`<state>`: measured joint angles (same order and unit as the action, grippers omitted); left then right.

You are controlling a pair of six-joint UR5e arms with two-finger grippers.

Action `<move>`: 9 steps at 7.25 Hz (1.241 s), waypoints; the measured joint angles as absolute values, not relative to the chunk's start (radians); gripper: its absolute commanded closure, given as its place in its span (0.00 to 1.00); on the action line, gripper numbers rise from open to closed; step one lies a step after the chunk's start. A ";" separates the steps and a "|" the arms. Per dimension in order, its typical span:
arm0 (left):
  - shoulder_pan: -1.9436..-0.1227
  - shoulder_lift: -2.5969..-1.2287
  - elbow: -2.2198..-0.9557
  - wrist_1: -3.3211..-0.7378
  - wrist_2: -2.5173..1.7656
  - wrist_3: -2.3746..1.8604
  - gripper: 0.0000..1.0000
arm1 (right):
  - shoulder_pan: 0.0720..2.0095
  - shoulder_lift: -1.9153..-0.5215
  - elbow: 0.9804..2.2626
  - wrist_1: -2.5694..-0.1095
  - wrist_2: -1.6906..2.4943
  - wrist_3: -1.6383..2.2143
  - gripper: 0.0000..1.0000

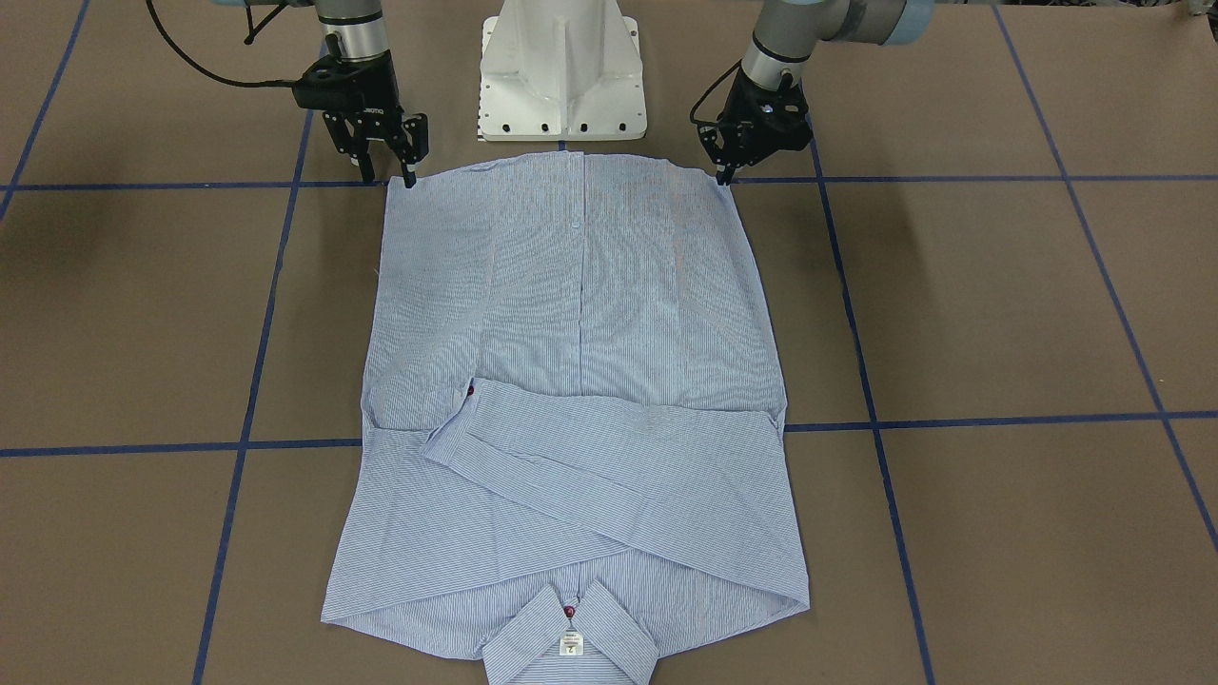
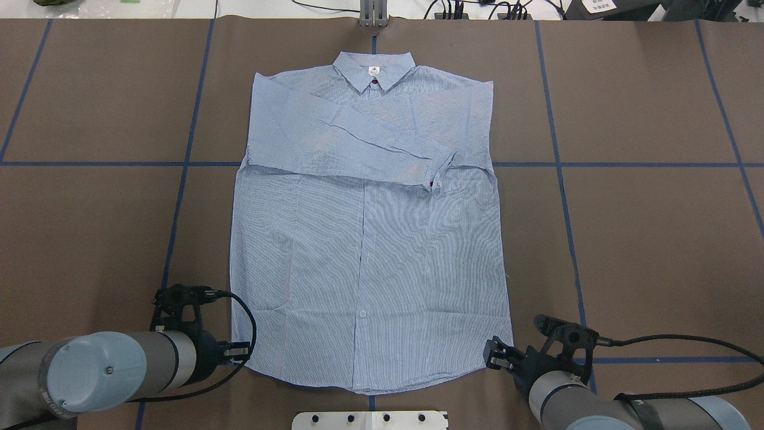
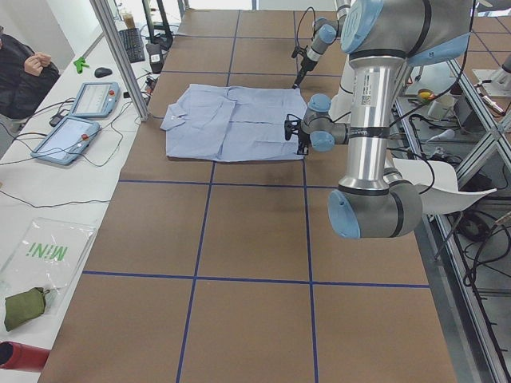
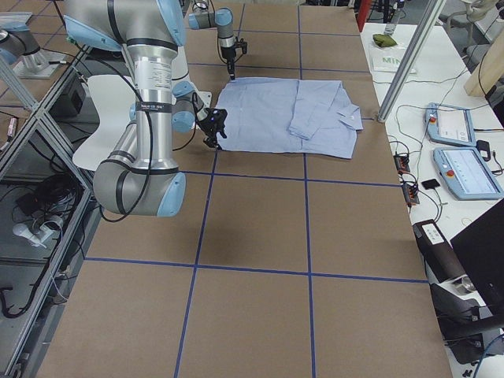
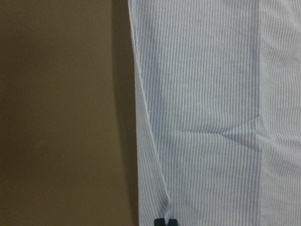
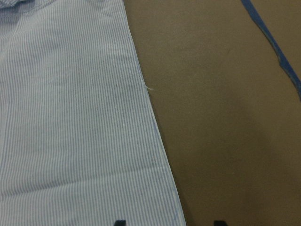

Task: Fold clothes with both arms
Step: 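Lower both grippers and grasp the two hem corners nearest the robot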

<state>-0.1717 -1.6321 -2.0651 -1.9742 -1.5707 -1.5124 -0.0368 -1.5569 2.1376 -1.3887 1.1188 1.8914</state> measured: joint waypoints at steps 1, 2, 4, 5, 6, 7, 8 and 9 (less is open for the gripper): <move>-0.172 -1.632 -2.067 -1.975 -1.571 -1.512 1.00 | -0.043 -1.551 2.138 -1.402 1.110 1.894 0.58; -0.172 -1.632 -2.068 -1.975 -1.570 -1.512 1.00 | -0.046 -1.549 2.138 -1.413 1.097 1.894 0.57; -0.173 -1.631 -2.071 -1.976 -1.570 -1.513 1.00 | -0.050 -1.541 2.138 -1.455 1.083 1.889 0.55; -0.173 -1.630 -2.073 -1.976 -1.570 -1.512 1.00 | -0.051 -1.536 2.136 -1.471 1.080 1.887 0.54; -0.173 -1.629 -2.077 -1.976 -1.570 -1.512 1.00 | -0.053 -1.533 2.133 -1.481 1.079 1.886 0.54; -0.173 -1.628 -2.079 -1.976 -1.570 -1.513 1.00 | -0.055 -1.531 2.131 -1.487 1.077 1.886 0.54; -0.173 -1.626 -2.082 -1.976 -1.570 -1.513 1.00 | -0.060 -1.529 2.128 -1.490 1.072 1.886 0.54; -0.173 -1.624 -2.084 -1.975 -1.570 -1.513 1.00 | -0.064 -1.527 2.124 -1.491 1.064 1.886 0.54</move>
